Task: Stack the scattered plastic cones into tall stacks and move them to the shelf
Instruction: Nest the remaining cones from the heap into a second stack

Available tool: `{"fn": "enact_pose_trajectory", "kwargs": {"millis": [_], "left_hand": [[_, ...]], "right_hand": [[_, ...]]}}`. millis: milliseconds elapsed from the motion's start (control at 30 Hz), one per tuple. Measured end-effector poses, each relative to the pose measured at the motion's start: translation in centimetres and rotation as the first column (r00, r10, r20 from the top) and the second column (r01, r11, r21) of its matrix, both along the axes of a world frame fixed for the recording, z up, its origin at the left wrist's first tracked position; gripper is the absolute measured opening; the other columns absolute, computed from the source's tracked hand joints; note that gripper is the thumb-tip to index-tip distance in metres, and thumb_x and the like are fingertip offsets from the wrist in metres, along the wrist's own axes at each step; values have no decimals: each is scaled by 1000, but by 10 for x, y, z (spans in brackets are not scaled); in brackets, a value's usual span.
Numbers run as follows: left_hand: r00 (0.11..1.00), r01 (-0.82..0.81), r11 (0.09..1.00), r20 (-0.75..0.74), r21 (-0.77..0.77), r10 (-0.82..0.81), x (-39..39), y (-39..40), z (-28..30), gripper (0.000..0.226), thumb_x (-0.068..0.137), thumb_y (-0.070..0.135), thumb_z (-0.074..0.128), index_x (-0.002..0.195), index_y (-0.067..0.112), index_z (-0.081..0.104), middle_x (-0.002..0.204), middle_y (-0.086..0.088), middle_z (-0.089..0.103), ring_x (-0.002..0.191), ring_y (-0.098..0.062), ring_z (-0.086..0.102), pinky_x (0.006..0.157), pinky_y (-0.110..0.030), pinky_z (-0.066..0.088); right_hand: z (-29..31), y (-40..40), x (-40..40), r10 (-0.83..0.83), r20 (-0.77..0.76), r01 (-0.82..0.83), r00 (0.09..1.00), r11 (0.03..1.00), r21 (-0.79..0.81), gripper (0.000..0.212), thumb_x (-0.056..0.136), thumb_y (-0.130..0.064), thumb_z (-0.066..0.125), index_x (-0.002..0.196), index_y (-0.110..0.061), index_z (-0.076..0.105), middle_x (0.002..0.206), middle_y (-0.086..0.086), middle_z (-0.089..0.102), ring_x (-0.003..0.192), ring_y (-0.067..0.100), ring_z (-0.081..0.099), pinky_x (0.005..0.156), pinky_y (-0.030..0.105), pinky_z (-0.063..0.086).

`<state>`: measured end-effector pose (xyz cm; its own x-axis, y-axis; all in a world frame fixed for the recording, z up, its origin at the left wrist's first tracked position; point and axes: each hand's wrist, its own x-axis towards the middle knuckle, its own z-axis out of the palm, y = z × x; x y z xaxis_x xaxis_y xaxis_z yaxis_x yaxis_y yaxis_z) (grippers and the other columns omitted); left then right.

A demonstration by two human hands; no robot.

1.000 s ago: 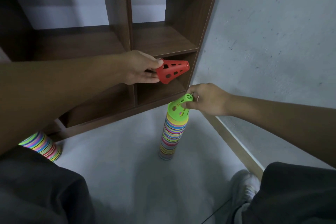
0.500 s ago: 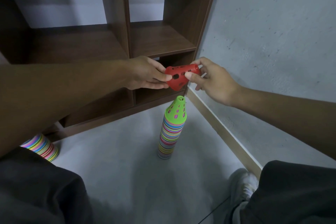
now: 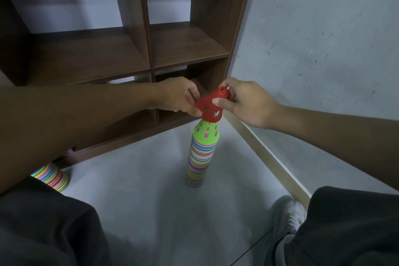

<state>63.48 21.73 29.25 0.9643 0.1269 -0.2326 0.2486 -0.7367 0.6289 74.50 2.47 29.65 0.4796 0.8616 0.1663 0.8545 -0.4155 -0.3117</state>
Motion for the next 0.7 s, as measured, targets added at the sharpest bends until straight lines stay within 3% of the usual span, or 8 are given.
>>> {"fn": "enact_pose_trajectory", "kwargs": {"millis": [133, 233, 333, 500, 700], "left_hand": [[1000, 26, 996, -18, 85, -25, 1, -1, -4, 73, 85, 35, 78, 146, 15, 44, 134, -4, 62, 108, -15, 61, 75, -17, 45], [998, 59, 993, -27, 105, -56, 1, -5, -6, 65, 85, 30, 78, 142, 15, 50, 133, -4, 62, 111, -16, 60, 80, -19, 46], [995, 101, 990, -17, 98, -100, 0, -9, -9, 56, 86, 26, 78, 136, 16, 56, 129, -1, 65, 110, -14, 61, 82, -19, 49], [988, 151, 988, 31, 41, -152, 1, -22, -19, 48, 89, 22, 74, 134, 18, 59, 129, 0, 65, 117, -20, 64, 97, -38, 56], [978, 171, 971, 86, 168, -188, 9, -36, -26, 43, 90, 31, 73, 130, 17, 64, 127, 0, 65, 111, -17, 64, 80, -17, 51]], "right_hand": [[-10, 7, -9, 35, -18, -37, 999, 988, -148, 29, 91, -48, 66, 103, -24, 55, 76, -10, 58, 76, 15, 60, 62, 27, 44], [-16, 13, -18, 66, -25, -69, 998, 975, -212, 32, 93, -45, 64, 112, -20, 56, 91, -6, 59, 83, 16, 58, 62, 23, 42], [-21, 14, -22, 67, -60, -80, 996, 966, -248, 39, 94, -40, 65, 123, -16, 55, 104, -4, 59, 92, 17, 57, 74, 27, 46], [-27, 0, -17, 6, -98, -34, 995, 958, -286, 42, 94, -35, 66, 127, -14, 52, 108, -5, 64, 93, 19, 58, 76, 30, 46], [-34, -33, -2, -92, -86, 54, 992, 928, -368, 42, 96, -36, 63, 131, -18, 52, 96, -6, 65, 90, 16, 54, 82, 30, 47]]}}
